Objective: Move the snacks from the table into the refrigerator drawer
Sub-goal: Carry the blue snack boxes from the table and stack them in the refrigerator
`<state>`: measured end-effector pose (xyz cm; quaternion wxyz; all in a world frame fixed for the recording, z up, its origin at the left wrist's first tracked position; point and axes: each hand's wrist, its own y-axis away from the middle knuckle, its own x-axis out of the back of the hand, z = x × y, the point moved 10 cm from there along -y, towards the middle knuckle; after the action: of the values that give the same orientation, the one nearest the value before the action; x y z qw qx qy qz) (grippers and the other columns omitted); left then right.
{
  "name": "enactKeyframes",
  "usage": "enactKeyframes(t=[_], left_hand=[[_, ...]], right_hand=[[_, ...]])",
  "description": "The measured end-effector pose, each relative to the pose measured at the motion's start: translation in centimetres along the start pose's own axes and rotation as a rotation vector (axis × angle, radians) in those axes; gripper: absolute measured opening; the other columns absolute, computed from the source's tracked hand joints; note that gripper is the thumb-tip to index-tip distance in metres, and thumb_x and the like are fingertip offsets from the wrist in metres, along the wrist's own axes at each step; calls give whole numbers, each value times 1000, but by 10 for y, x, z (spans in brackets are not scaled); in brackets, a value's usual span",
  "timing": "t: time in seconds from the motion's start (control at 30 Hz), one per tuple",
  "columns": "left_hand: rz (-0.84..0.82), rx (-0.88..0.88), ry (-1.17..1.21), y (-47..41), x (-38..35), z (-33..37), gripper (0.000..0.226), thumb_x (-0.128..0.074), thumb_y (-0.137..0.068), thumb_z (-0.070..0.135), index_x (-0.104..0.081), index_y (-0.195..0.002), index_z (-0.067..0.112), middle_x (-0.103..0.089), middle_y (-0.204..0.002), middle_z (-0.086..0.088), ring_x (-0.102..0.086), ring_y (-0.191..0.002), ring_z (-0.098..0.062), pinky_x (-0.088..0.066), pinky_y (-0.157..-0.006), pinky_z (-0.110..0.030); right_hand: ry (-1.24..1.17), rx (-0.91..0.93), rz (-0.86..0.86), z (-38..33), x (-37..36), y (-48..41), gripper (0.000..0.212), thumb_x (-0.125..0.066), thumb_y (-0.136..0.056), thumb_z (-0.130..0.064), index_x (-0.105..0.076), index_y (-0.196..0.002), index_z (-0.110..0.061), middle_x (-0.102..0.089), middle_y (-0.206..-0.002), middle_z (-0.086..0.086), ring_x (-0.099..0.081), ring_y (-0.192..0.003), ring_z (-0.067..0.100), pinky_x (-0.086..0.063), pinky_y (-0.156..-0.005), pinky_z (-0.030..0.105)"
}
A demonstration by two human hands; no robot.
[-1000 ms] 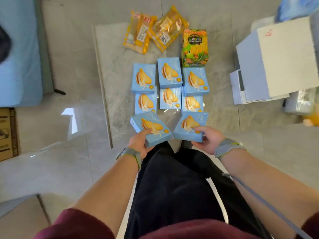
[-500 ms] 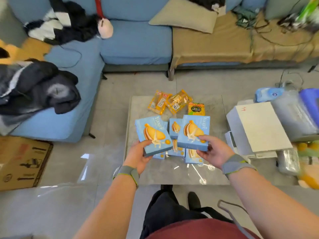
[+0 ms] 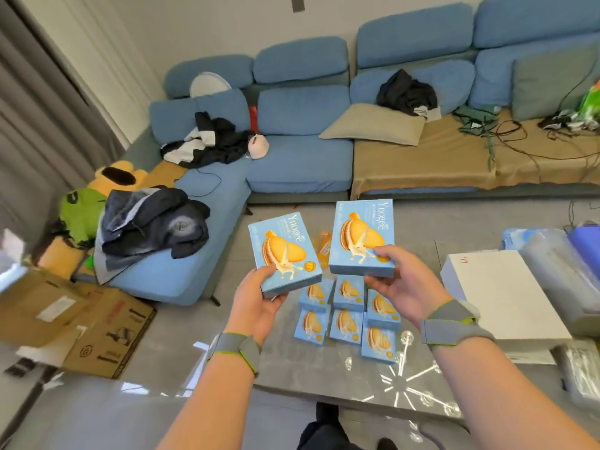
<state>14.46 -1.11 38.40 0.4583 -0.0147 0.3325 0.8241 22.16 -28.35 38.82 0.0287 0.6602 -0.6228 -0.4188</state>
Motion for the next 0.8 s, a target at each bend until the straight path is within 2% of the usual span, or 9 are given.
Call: enactKeyframes(t=[0.1,0.2,0.33,0.43,0.6,0.8], left_hand=[[30,-104,12,37,10,20,24,-64,-97,14,-65,-121,11,-76,-120,-14,-71,-107,-32,-57,-94,-47],[89,-173,6,67,27,34,26,-64,-98,17,-64,-123,9,-75,-122,-18,-72,-110,-35,-56,-97,-53],[153,-258,32,109,55,59,23,-63,-99,19,-65,-120,11,-75,-121,-19,-73,-107,-35,-59,-93,-55],[199,-324,54,140,86,80,23,-62,-100,21,-65,-122,12,-74,-122,-19,-74,-103,-32,-59,-90,-55],[304,-436,134,196,170,110,33,-63,-99,21,-64,-130,8,-75,-122,-18,-74,-104,-32,-63,-78,-49],[432,-545,195,277,292,138,31,-66,-98,21,-67,-127,11,-75,-120,-17,-74,-106,-35,-63,-76,-46]], right_hand=[[10,41,-90,-4,-20,16,24,-72,-90,-15,-59,-110,-15,-66,-105,13,-68,-85,25,-62,-75,37],[10,63,-144,-5,-42,31,25,-71,-91,-15,-57,-111,-15,-67,-102,11,-70,-84,23,-62,-72,37],[60,54,-229,7,-83,49,20,-73,-89,-16,-60,-103,-18,-69,-104,11,-71,-95,26,-61,-74,39],[110,60,-302,22,-123,70,13,-72,-88,-15,-62,-95,-21,-70,-94,6,-70,-92,25,-61,-74,39],[177,45,-423,72,-202,113,17,-70,-89,-15,-62,-103,-19,-67,-95,4,-70,-81,20,-61,-74,39],[274,0,-555,164,-294,175,21,-70,-89,-18,-64,-110,-19,-73,-100,3,-71,-86,19,-59,-81,40]])
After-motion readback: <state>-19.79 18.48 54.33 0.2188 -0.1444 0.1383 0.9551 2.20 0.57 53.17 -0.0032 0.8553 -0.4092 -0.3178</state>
